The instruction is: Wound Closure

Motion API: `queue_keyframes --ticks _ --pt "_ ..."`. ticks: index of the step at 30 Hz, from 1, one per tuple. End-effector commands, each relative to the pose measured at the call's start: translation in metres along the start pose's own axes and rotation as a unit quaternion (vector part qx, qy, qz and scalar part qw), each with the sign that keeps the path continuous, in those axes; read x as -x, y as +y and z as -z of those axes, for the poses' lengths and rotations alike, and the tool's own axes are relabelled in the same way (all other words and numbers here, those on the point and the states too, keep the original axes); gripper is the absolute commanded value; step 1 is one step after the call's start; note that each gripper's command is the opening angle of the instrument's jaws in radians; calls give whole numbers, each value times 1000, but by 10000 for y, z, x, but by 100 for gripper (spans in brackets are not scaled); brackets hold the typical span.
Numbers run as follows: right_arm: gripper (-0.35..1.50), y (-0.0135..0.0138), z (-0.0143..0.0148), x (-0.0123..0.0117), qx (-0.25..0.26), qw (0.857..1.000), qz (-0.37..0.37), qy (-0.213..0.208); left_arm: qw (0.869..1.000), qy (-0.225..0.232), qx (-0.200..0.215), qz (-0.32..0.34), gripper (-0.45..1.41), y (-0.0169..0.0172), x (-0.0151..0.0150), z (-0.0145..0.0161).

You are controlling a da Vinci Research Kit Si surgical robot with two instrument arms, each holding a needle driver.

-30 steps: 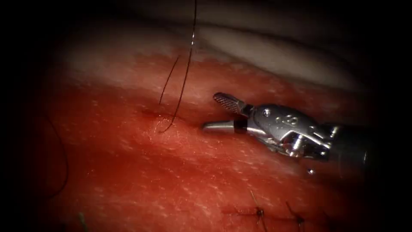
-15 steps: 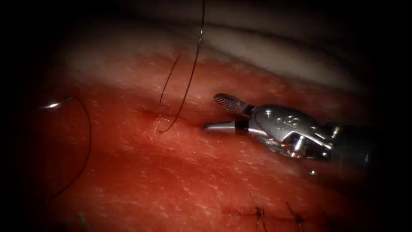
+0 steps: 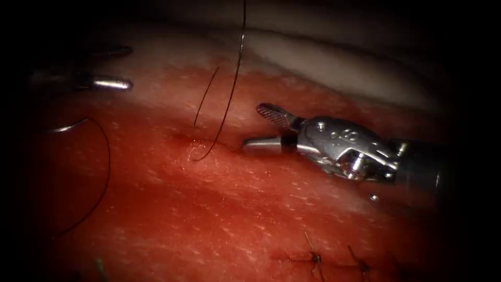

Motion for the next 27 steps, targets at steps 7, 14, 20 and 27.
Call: queue_keyframes --ticks 7,14,20,27 --pt "57 19 -55 5 7 984 -179 2 1000 -24 9 8 71 11 44 -26" --pt "57 40 -118 45 2 931 -365 10 999 -33 25 6 70 27 49 -29" --pt "52 49 -132 59 -29 910 -413 8 998 -44 39 6 69 39 53 -31" --pt "47 53 -133 54 -53 907 -416 29 997 -50 50 10 68 51 65 -55"
